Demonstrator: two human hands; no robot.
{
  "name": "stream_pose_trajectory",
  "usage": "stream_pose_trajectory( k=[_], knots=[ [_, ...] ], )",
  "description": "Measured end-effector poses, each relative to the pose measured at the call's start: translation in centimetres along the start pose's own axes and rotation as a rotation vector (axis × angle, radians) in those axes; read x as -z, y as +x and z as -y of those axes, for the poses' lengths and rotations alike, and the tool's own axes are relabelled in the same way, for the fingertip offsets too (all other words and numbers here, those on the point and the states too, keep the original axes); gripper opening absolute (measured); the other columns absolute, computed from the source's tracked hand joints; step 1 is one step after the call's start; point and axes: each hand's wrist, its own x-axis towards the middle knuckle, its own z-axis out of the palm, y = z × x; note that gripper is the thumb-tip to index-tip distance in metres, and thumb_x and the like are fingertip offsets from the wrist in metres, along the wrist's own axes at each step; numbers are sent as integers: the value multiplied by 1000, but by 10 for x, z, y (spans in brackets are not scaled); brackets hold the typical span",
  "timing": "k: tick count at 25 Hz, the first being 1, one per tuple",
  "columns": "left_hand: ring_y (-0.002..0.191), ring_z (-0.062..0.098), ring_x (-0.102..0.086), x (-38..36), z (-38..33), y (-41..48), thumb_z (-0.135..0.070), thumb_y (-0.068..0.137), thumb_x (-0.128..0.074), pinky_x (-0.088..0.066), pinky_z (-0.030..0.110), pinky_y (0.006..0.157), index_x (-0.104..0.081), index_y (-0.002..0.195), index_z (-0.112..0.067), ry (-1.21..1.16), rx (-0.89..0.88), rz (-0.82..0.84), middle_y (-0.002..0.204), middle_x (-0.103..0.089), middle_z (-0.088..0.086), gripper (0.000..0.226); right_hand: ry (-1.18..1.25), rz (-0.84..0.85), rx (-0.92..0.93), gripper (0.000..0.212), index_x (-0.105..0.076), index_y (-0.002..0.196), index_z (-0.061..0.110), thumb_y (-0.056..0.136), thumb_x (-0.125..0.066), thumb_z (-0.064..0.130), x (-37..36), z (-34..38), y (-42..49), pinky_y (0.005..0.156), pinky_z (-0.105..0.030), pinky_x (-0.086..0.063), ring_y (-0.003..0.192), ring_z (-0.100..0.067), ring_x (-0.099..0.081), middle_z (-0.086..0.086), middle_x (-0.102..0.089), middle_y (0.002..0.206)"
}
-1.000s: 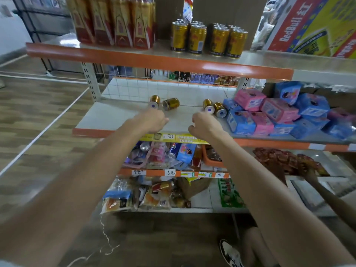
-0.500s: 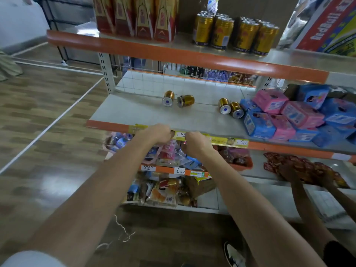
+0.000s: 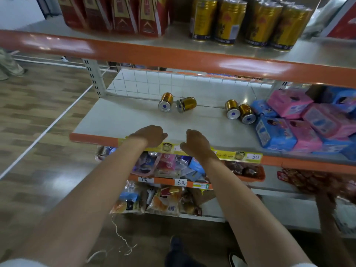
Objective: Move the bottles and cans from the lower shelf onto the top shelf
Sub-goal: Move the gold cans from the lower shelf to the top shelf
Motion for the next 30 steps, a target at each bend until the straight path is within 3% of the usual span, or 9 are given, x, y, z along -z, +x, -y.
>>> stream_pose_trajectory(
  k=[3, 9, 17, 22, 26, 30],
  knots=[
    [106, 36, -54, 3, 0, 39, -21, 106, -27, -43, 39, 82, -51, 125, -1, -78, 79, -14, 119, -55, 22, 37, 26, -18, -12, 39, -51, 122, 2, 88, -59, 19, -1, -15, 44, 82, -36, -44, 117, -32, -53, -15, -55, 124],
    [127, 33, -48, 15, -12, 96, -40, 104, -34, -39, 41, 106, -50, 134, -3, 46, 128, 25, 139, -51, 16, 50, 76, -62, -49, 42, -50, 123, 3, 85, -61, 17, -5, -36, 109, 91, -38, -46, 122, -31, -49, -13, -52, 127],
    [115, 32, -56, 20, 3, 156, -43, 98, -49, -49, 42, 95, -36, 140, -9, 56, 95, -137, 134, -53, 18, 56, 214, -187, -62, 49, -48, 127, 2, 82, -64, 14, -18, -34, 166, 98, -38, -46, 128, -29, -43, -15, -50, 130],
    [133, 40, -39, 20, 15, 183, -41, 97, -51, -42, 51, 105, -20, 151, -26, 62, 6, -210, 155, -23, 17, 64, 181, -327, 5, 58, -43, 133, 10, 80, -65, 14, -28, -36, 204, 99, -42, -49, 131, -31, -38, -14, -45, 136],
    [141, 44, -26, 16, 19, 198, -41, 98, -50, -34, 54, 110, -9, 155, -34, 66, -10, -192, 162, 5, 12, 70, 69, -326, 53, 69, -30, 149, 17, 89, -63, 25, -40, -34, 235, 117, -49, -30, 148, -36, -15, -14, -25, 157],
    [142, 46, -21, 14, 31, 213, -41, 99, -49, -29, 54, 112, -8, 155, -32, 62, -14, -181, 163, 7, 13, 71, -100, -270, 108, 64, -24, 153, 19, 97, -56, 21, -47, -33, 263, 121, -46, -17, 151, -34, -6, -9, -14, 163]
  ],
)
